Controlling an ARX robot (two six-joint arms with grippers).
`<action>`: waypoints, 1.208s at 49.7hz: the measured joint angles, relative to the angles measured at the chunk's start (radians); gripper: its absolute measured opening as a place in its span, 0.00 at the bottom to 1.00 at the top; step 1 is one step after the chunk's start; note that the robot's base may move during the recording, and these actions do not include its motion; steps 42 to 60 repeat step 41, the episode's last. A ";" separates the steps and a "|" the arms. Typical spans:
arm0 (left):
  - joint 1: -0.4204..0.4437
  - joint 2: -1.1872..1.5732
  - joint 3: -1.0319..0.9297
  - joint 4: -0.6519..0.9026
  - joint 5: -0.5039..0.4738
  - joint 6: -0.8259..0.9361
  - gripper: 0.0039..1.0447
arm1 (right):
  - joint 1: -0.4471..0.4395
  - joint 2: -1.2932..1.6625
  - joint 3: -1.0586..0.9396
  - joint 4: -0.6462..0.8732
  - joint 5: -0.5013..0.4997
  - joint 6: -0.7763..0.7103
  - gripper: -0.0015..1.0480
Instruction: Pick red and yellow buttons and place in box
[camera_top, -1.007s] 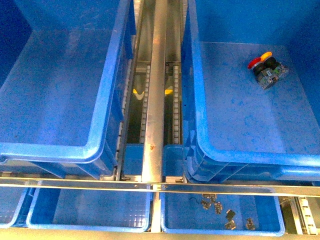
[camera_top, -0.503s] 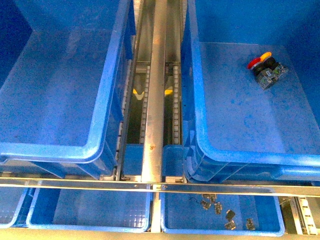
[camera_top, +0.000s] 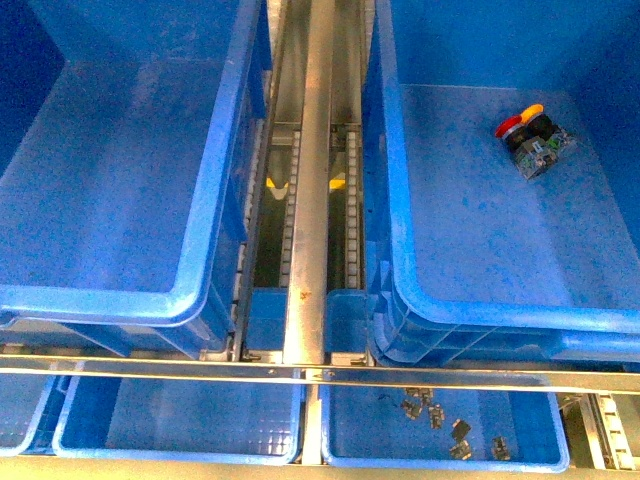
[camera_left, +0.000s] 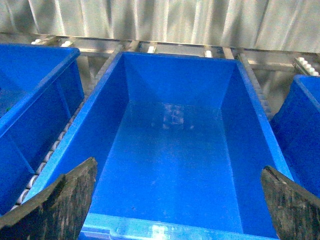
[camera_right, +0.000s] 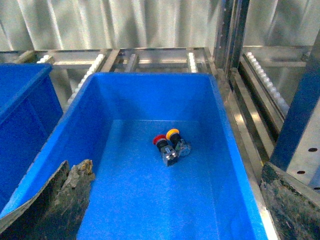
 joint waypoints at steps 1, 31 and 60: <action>0.000 0.000 0.000 0.000 0.000 0.000 0.93 | 0.000 0.000 0.000 0.000 0.000 0.000 0.94; 0.000 0.000 0.000 0.000 0.000 0.000 0.93 | 0.000 0.000 0.000 0.000 0.000 0.000 0.94; 0.000 0.000 0.000 0.000 0.000 0.000 0.93 | 0.000 0.000 0.000 0.000 0.000 0.000 0.94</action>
